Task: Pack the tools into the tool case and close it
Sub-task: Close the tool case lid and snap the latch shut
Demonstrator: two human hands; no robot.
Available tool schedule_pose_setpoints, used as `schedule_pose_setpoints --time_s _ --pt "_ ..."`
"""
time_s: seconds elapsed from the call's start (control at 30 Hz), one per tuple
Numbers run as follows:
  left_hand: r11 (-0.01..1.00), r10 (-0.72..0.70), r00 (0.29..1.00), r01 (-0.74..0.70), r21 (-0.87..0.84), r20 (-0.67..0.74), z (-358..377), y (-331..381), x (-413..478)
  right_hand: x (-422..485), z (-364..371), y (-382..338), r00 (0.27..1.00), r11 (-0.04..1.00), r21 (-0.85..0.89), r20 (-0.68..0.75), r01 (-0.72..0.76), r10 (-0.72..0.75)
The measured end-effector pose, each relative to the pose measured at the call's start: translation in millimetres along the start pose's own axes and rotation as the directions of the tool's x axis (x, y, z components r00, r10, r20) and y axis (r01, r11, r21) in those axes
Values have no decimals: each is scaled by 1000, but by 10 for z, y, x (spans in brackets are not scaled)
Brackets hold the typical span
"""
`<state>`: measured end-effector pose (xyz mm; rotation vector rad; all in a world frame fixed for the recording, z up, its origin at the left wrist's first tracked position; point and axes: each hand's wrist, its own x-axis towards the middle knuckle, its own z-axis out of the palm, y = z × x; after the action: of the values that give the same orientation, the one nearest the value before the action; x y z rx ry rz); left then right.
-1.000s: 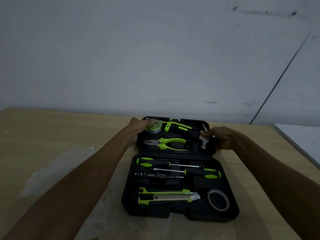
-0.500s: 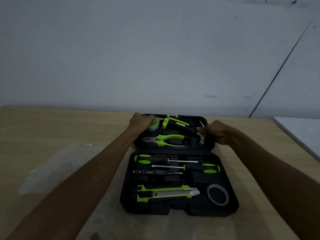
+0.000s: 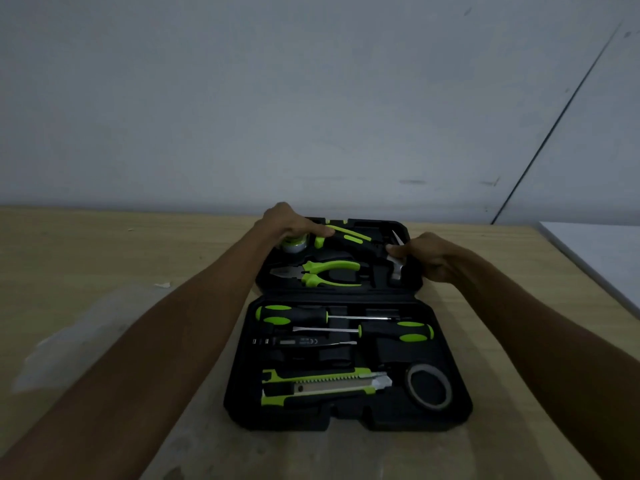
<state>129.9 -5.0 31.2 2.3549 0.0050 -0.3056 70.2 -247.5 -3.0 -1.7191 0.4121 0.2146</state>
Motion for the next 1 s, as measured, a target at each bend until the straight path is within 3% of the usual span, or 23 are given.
schedule_pose_setpoints --time_s 0.4,0.53,0.67,0.87,1.0 --pt "993 26 992 -11 118 -125 25 -26 -117 -15 23 -14 999 999 -19 -29 -34 33" --pt "989 66 972 -35 141 -224 -86 66 -213 -120 -26 -157 995 995 -60 -56 76 -79" --pt "966 196 926 -126 224 -322 -238 195 -465 -324 -83 -328 970 963 -130 -38 235 -242" --pt "853 424 829 -230 469 -364 -351 241 -944 -745 -148 -420 874 834 -306 -16 458 -486" --pt "718 601 724 -301 628 -340 -362 259 -1323 -1047 -203 -405 723 592 -567 8 573 -691"
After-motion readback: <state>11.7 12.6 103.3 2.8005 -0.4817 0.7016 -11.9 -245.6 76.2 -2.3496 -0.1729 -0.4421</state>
